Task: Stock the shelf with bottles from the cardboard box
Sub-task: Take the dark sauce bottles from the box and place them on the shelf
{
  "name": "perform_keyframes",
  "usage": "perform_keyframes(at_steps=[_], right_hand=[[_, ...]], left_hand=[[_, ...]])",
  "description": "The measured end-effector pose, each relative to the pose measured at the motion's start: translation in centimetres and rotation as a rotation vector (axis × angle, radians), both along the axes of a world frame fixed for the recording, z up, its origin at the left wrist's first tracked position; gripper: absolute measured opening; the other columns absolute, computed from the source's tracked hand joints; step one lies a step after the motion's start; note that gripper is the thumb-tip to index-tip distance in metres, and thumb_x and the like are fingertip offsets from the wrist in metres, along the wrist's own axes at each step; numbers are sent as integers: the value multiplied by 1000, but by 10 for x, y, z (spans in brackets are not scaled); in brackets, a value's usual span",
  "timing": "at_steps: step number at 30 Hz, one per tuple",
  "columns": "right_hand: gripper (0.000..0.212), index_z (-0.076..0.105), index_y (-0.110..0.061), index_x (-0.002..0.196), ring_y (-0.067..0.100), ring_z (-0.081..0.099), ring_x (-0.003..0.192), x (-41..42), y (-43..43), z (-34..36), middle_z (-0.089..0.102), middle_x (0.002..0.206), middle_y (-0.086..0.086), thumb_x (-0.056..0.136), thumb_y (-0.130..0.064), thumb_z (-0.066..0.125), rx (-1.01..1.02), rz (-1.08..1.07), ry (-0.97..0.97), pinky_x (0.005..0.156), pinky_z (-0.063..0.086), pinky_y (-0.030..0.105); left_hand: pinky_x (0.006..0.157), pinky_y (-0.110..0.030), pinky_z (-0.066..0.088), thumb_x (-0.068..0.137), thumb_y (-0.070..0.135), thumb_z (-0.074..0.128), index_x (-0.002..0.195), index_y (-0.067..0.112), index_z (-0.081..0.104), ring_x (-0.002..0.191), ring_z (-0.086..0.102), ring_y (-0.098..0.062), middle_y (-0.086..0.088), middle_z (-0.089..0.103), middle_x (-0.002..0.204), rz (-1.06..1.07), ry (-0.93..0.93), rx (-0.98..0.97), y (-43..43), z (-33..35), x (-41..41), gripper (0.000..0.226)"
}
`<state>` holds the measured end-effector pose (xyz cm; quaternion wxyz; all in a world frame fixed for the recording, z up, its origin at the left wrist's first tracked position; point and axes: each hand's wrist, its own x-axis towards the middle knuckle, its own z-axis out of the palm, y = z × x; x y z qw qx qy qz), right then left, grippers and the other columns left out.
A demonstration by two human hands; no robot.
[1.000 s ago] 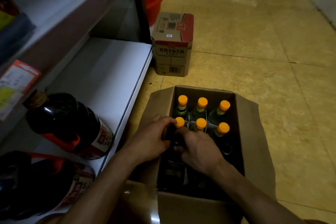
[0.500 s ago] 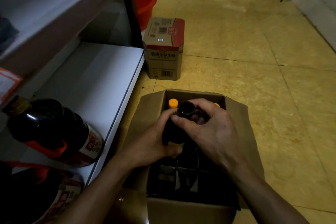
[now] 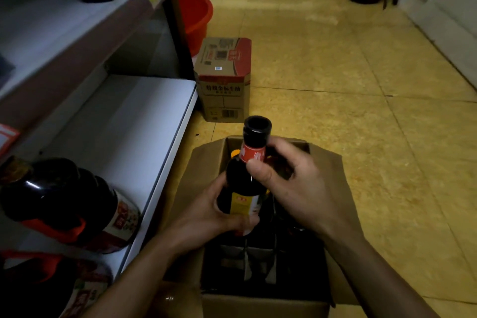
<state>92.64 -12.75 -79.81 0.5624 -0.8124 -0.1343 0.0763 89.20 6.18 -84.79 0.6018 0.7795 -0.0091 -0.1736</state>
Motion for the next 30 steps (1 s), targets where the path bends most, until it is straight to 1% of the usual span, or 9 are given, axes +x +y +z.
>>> perform_keyframes(at_steps=[2,5,7,9,11,16,18,23,30], right_hand=[[54,57,-35,135,2,62,122,2,-5,-8,67,129,-12,86,-57,67,49,120,86,103,54,34],[57,48,-34,144,7,59,130,4,-13,-6,66,137,-9,91,-40,66,194,280,200,109,49,34],[61,46,-29,147,16,57,134,6,-16,-7,64,140,-2,92,-37,70,260,335,255,112,45,45],[69,49,-26,146,24,57,134,7,-16,-9,62,141,4,85,-43,76,309,362,307,112,43,52],[61,56,-19,137,30,62,125,6,-13,-11,67,133,9,82,-35,75,375,365,324,104,49,49],[44,70,-15,118,25,71,104,4,-4,-11,75,109,7,76,-28,75,533,216,270,85,55,34],[50,70,-14,119,27,72,105,4,0,-9,76,111,10,73,-30,78,549,138,241,86,56,33],[50,69,-19,121,22,75,103,4,14,-8,78,109,5,73,-27,83,506,-39,141,85,58,31],[58,68,-31,120,25,76,104,0,28,-15,78,111,5,67,-48,85,517,-246,100,97,57,51]], left_hand=[[92,-23,57,78,16,86,136,38,52,116,65,1,18,69,126,-24,18,-40,3,4,2,71],[95,-30,56,72,18,89,132,29,57,117,68,-12,6,73,124,-49,77,-122,6,9,5,69],[99,-36,54,69,19,86,131,26,58,117,69,-17,2,73,124,-76,129,-177,7,10,6,68],[104,-42,51,69,18,84,131,26,58,121,67,-20,-1,72,127,-128,176,-221,7,11,6,68],[110,-49,47,68,18,83,134,21,58,126,64,-27,-6,70,131,-167,207,-281,5,10,4,70],[102,-40,53,70,18,81,122,24,70,121,67,-28,-9,73,125,-102,221,-395,-5,10,0,54],[103,-41,53,75,21,85,127,22,66,119,68,-24,-6,73,126,-75,193,-340,-9,11,-1,56],[88,-22,56,84,14,80,135,25,54,110,72,-10,5,75,119,23,76,-177,-24,12,-3,58],[84,-33,62,69,32,89,116,44,48,96,73,-4,11,73,109,289,-60,-66,-46,-1,-5,64]])
